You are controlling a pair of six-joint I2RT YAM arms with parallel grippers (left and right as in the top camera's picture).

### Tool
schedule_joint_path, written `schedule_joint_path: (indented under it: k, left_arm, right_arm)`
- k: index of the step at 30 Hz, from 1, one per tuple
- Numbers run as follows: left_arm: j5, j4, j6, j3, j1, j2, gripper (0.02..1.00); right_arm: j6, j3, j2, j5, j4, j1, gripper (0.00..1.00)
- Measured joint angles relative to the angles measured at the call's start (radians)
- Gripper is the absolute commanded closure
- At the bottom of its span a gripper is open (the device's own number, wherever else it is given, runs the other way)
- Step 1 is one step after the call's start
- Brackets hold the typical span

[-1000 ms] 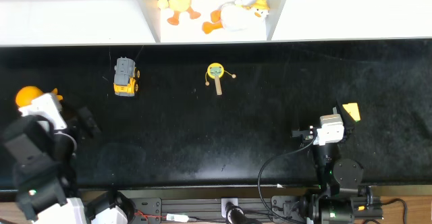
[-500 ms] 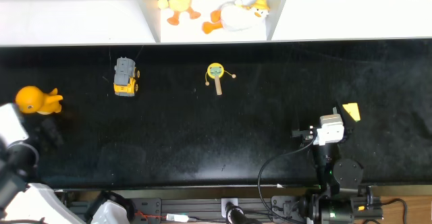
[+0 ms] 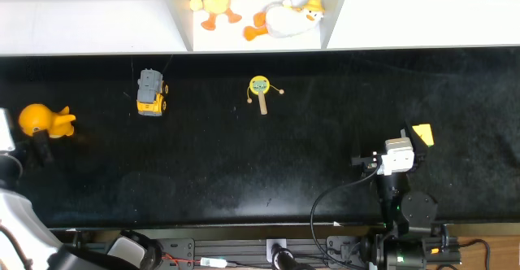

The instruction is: Store Toys

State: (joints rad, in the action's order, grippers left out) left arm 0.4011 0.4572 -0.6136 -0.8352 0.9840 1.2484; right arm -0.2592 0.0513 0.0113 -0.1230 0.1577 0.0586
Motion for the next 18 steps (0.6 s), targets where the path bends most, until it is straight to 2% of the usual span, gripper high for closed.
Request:
schedule_joint_path:
  k: [8,10,15,18]
  left_arm:
    - [-0.001,-0.106,-0.016,-0.001,-0.035,0.092,0.018]
    - [0.000,-0.130,-0.019,-0.001,-0.035,0.115,0.082]
    - [0.004,-0.155,-0.020,-0.002,-0.035,0.158,0.557]
    - [0.006,-0.161,-0.026,-0.002,-0.036,0.164,0.667]
  right_arm:
    - [0.000,0.000,0.000,0.000,0.000,0.000,0.005]
    - [0.000,0.000,0.000,0.000,0.000,0.000,0.003]
    - [0.000,0.000,0.000,0.000,0.000,0.000,0.005]
    - [0.000,0.000,0.000,0.000,0.000,0.000,0.007]
